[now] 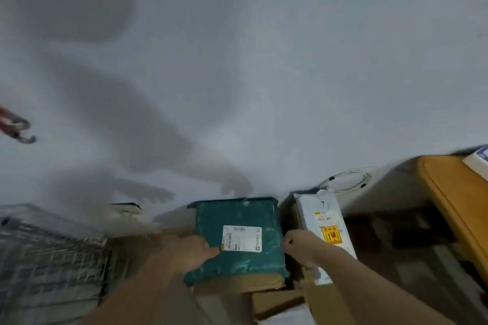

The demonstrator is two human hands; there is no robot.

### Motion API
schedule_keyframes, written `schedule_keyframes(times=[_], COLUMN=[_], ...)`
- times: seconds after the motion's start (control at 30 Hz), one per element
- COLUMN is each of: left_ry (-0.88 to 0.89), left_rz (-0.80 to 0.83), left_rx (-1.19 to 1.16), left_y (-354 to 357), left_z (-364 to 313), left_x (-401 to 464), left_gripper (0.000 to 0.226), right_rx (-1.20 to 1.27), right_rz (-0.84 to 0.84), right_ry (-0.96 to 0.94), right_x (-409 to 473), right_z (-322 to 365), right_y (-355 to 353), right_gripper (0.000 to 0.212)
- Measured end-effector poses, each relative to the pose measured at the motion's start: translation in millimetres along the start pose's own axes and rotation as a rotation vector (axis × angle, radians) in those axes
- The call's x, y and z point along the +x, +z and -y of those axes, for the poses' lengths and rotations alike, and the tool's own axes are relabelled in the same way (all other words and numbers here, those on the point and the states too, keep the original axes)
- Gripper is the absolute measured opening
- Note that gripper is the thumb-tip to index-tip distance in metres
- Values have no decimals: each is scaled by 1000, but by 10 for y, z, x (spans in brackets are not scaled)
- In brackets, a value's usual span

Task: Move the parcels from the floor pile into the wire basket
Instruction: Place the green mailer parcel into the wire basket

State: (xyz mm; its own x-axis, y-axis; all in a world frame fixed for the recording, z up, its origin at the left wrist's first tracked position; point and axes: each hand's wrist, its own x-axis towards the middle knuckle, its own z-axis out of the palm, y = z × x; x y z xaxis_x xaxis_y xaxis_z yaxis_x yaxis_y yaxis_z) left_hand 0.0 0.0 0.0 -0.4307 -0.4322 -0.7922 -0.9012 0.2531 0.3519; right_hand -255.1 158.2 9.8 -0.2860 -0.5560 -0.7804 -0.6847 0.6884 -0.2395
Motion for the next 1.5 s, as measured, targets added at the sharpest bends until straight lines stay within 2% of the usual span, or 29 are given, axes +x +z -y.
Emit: schedule_keyframes(times=[0.07, 0.13, 0.2, 0.27, 0.33, 0.37, 0.43, 0.5, 0.67, 0.77, 0.9, 0.97, 1.03, 1.13, 1.2, 1.3, 1.4, 1.43, 1.5], left_ry=[-67, -114, -195, -265, -254, -240, -212, -201, -199, -203, -230, -228, -209, -174, -139, -95, -46, -31, 35], left_rz=[-45, -107, -151, -133, -125, -146, -184, -178, -162, -207, -371, -421, -447, -531, -522, -451, -542, -580, -635], left_rx=[-105, -177, -311, -460, -581, -633, -671, -688, -648, -645, -421, -380, -500, -865, -1073, -1313, -1455, -1485, -1509], left_y=[153, 280, 327, 430, 522, 558, 615, 600, 385, 128, -346, -572, -754, -907, -890, -712, -491, -445, -348], left_z=[353, 617, 550, 511, 522, 537, 583, 579, 403, 295, -5, -136, -198, -227, -152, 30, 302, 340, 490], left_x=[556, 988, 1085, 1266, 1458, 1537, 1636, 1606, 1102, 547, -418, -950, -1465, -2253, -2719, -3257, -3616, -3843, -4234], left_gripper=[67, 71, 64, 45, 54, 63, 68, 60, 47, 59, 73, 87, 89, 72, 65, 78, 103, 98, 67], right_rx=[162, 346, 512, 690, 882, 960, 1106, 1183, 1210, 1256, 1362, 1394, 1379, 1302, 1251, 1179, 1103, 1070, 995], right_rz=[-33, -35, -34, -56, -102, -117, -123, -98, -44, 7, 119, 117, 120, 141, 158, 200, 222, 229, 247], right_ry=[82, 149, 210, 224, 223, 217, 215, 222, 241, 218, 164, 118, 52, -27, -99, -185, -243, -268, -333], right_x=[472, 890, 1263, 1564, 1913, 2005, 2022, 1904, 1350, 824, -61, -537, -1011, -1683, -2092, -2595, -2978, -3101, -3331], right_z=[-50, -107, -164, -194, -316, -361, -351, -271, -124, -22, 148, 271, 378, 574, 738, 999, 1235, 1338, 1559], right_y=[237, 426, 629, 800, 1035, 1121, 1135, 1067, 833, 614, 138, -124, -388, -725, -867, -952, -957, -940, -886], right_gripper=[43, 63, 87, 103, 123, 123, 90, 64, 49, 49, 56, 54, 56, 56, 54, 50, 52, 54, 57])
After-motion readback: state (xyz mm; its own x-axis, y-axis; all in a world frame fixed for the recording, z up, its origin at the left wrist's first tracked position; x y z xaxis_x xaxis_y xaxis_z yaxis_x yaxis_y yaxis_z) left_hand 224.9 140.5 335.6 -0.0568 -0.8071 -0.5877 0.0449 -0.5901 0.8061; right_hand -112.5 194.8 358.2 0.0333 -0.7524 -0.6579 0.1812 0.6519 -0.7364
